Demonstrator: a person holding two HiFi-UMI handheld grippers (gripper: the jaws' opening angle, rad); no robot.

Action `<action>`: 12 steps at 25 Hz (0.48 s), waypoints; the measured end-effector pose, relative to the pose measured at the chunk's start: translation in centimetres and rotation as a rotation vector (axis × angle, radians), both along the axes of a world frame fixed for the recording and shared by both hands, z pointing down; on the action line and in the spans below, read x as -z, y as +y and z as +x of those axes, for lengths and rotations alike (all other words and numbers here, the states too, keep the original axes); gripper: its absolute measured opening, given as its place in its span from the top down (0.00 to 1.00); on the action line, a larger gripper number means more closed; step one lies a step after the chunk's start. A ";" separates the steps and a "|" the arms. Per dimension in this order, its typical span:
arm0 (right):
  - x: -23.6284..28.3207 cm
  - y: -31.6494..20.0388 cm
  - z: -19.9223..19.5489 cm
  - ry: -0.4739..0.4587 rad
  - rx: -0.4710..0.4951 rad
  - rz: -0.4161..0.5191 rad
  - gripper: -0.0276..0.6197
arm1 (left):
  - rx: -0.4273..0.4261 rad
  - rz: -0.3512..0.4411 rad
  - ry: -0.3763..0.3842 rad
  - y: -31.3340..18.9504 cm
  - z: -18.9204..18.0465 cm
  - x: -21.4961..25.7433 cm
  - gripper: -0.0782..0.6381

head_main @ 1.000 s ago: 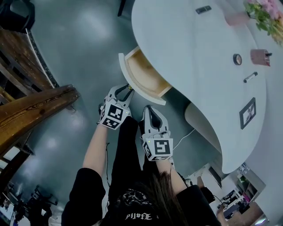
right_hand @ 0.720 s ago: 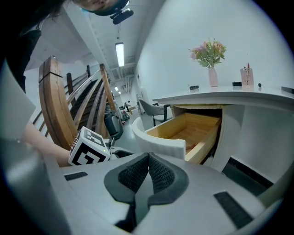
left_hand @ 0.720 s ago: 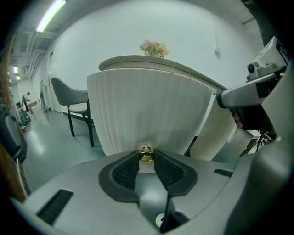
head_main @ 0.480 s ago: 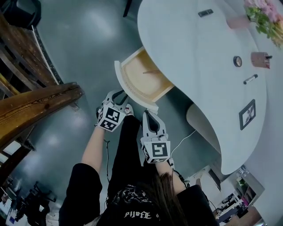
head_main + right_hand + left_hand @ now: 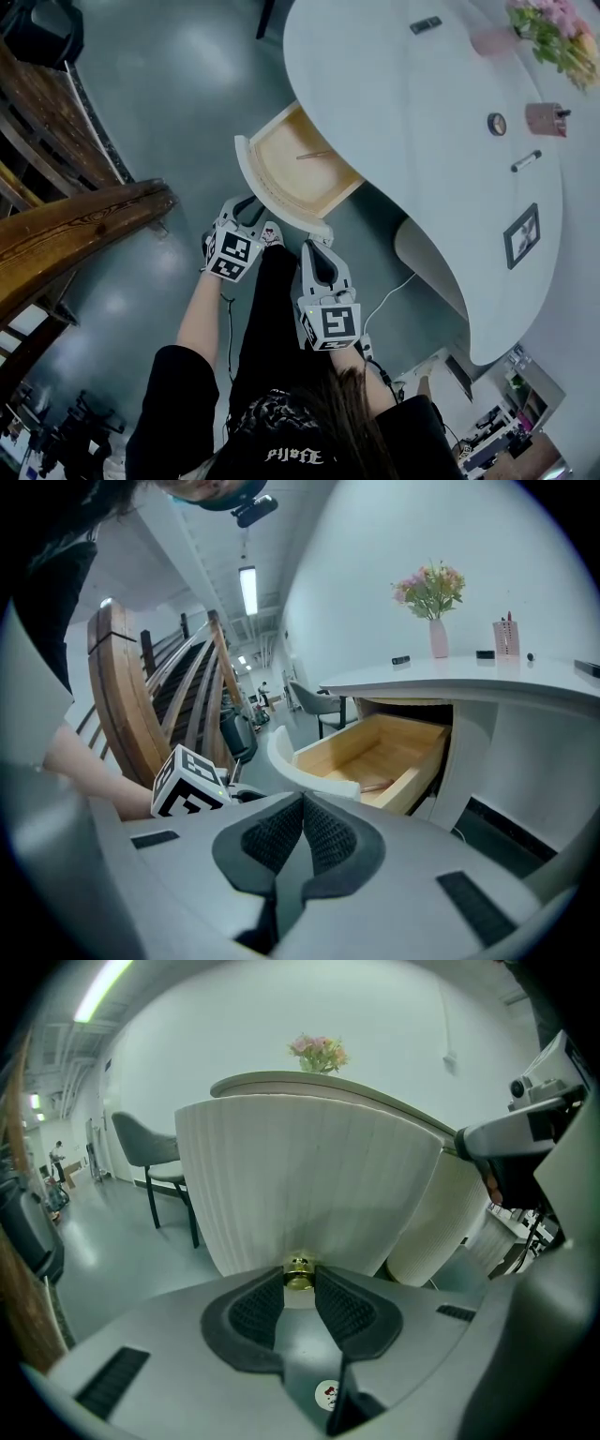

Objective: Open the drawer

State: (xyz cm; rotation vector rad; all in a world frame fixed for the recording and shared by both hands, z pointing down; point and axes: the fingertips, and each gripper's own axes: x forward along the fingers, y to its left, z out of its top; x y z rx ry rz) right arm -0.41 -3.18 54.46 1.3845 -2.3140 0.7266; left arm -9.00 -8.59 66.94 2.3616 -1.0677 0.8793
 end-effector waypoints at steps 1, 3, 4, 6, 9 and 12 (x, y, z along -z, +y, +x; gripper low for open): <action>0.2 0.0 0.1 -0.006 -0.010 0.001 0.92 | 0.001 -0.001 -0.003 0.0 -0.1 0.0 0.73; 0.5 0.0 0.2 -0.012 -0.019 0.003 0.92 | 0.003 -0.004 -0.008 0.1 -0.3 0.0 0.73; 0.6 0.1 0.3 -0.011 -0.019 0.003 0.92 | 0.005 -0.007 -0.009 0.2 -0.3 0.0 0.73; 0.7 0.3 0.5 -0.008 -0.023 0.003 0.92 | 0.010 -0.013 -0.009 0.6 -0.6 0.0 0.73; 0.8 0.6 0.6 -0.001 -0.021 0.000 0.92 | 0.025 -0.023 -0.009 0.8 -1.0 -0.1 0.73; 1.3 1.0 0.9 0.014 -0.005 -0.004 0.92 | 0.050 -0.031 -0.004 0.6 -0.9 0.0 0.73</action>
